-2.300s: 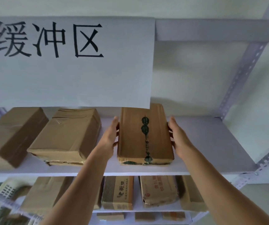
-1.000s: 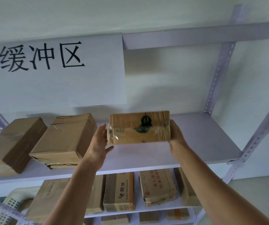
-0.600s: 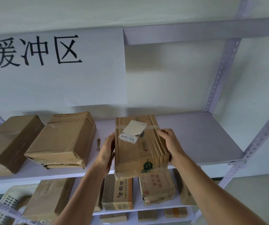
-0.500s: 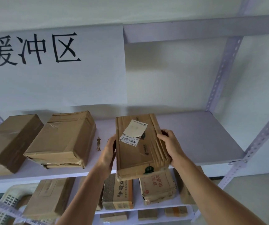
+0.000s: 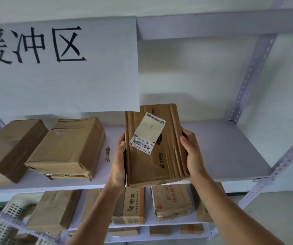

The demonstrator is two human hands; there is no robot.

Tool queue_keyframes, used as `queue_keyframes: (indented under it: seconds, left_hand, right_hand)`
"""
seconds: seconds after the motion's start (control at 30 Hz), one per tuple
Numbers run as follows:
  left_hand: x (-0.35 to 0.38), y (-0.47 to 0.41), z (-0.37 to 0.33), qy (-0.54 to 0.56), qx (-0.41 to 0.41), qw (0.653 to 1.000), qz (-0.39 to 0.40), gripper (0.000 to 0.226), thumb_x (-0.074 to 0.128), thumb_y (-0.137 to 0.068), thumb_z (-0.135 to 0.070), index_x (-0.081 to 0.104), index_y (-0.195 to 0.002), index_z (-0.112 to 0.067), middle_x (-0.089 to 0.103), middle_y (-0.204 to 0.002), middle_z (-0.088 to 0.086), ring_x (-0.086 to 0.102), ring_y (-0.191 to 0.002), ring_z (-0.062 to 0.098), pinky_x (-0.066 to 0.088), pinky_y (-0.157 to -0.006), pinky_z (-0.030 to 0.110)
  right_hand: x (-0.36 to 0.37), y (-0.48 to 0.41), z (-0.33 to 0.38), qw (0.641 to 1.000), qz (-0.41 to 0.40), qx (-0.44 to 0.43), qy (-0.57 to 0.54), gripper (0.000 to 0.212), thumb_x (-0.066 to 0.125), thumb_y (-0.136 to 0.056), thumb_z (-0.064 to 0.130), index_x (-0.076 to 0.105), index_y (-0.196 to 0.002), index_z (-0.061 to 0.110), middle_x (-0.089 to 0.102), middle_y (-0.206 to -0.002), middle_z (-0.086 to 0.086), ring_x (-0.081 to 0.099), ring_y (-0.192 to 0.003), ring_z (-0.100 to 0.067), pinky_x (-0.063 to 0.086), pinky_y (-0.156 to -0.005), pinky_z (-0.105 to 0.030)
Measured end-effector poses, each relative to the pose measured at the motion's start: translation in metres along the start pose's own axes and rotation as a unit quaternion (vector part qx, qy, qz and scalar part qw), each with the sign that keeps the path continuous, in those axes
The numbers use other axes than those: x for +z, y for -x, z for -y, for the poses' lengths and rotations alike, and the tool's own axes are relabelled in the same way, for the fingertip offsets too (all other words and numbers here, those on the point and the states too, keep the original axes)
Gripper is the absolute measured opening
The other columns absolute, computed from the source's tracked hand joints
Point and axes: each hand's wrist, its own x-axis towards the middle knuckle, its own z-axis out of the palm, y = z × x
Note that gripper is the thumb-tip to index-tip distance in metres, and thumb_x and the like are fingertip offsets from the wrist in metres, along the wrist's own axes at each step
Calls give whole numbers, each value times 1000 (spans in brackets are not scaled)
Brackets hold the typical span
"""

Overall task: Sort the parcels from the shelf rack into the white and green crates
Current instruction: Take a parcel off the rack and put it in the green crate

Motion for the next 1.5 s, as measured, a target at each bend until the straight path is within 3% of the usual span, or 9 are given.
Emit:
queue_keyframes:
  seconds: [0.1, 0.4, 0.53, 0.7, 0.87, 1.13, 1.27, 1.37, 1.5]
  left_hand:
    - [0, 3, -1, -10, 7, 1000, 11, 62, 33, -108, -44, 42, -160, -11, 58, -151, 25, 58, -137, 48, 54, -107, 65]
    - [7, 16, -5, -9, -9, 1000, 13, 62, 34, -108, -43, 41, -159, -9, 55, -152, 28, 52, -140, 53, 47, -111, 72]
    - [14, 31, -9, -6, -8, 1000, 8, 67, 35, -107, -50, 40, -159, -9, 56, -151, 27, 55, -138, 52, 52, -108, 68]
    - [23, 60, -12, 2, -14, 1000, -23, 63, 34, -107, -47, 43, -159, -12, 63, -147, 22, 62, -133, 44, 62, -97, 48]
    - [21, 94, -12, -6, -25, 998, -52, 64, 34, -107, -51, 48, -157, -14, 69, -140, 19, 69, -127, 36, 63, -91, 40]
    - [-15, 151, -16, 9, -34, 995, -94, 64, 38, -105, -53, 47, -159, -21, 65, -145, 19, 66, -131, 38, 59, -101, 53]
    - [-53, 190, -23, 21, -39, 995, -94, 64, 41, -105, -53, 44, -161, -22, 64, -147, 20, 65, -131, 39, 61, -94, 46]
    - [-85, 226, -34, 42, -43, 993, -105, 62, 44, -106, -48, 43, -162, -22, 61, -151, 21, 59, -138, 44, 55, -105, 60]
    - [-128, 272, -53, 46, -37, 992, -113, 61, 48, -103, -43, 44, -161, -26, 63, -149, 17, 57, -140, 44, 41, -118, 70]
  right_hand:
    - [0, 1, 2, 1000, 0, -5, -8, 41, 52, -99, 41, 56, -135, 22, 69, -125, -6, 73, -109, -26, 64, -86, -36]
    - [-3, 5, 5, 1000, 21, 10, -17, 42, 55, -94, 43, 57, -132, 24, 71, -116, 0, 75, -102, -21, 63, -79, -31]
    - [-7, 12, 7, 999, 37, 19, -24, 45, 56, -96, 46, 56, -135, 22, 70, -118, 0, 73, -105, -24, 63, -82, -34]
    - [-14, 26, 6, 998, 59, 28, -7, 49, 53, -94, 50, 57, -135, 24, 73, -107, 13, 74, -98, -13, 61, -76, -24]
    - [-11, 49, 4, 996, 78, 49, -1, 50, 51, -92, 53, 58, -135, 29, 66, -128, -5, 67, -116, -24, 54, -101, -40]
    - [19, 104, 5, 993, 95, 61, 42, 49, 49, -91, 58, 59, -133, 34, 66, -134, 3, 58, -131, -20, 37, -121, -54]
    - [48, 147, 5, 992, 103, 56, 49, 51, 50, -93, 55, 58, -136, 30, 68, -130, 5, 63, -123, -12, 46, -111, -41]
    - [77, 186, 7, 989, 109, 67, 68, 44, 49, -92, 59, 60, -131, 40, 72, -118, 12, 70, -109, -7, 53, -89, -27]
    - [119, 238, 13, 987, 107, 83, 87, 35, 46, -90, 71, 61, -119, 60, 73, -116, 11, 71, -108, -12, 54, -83, -30]
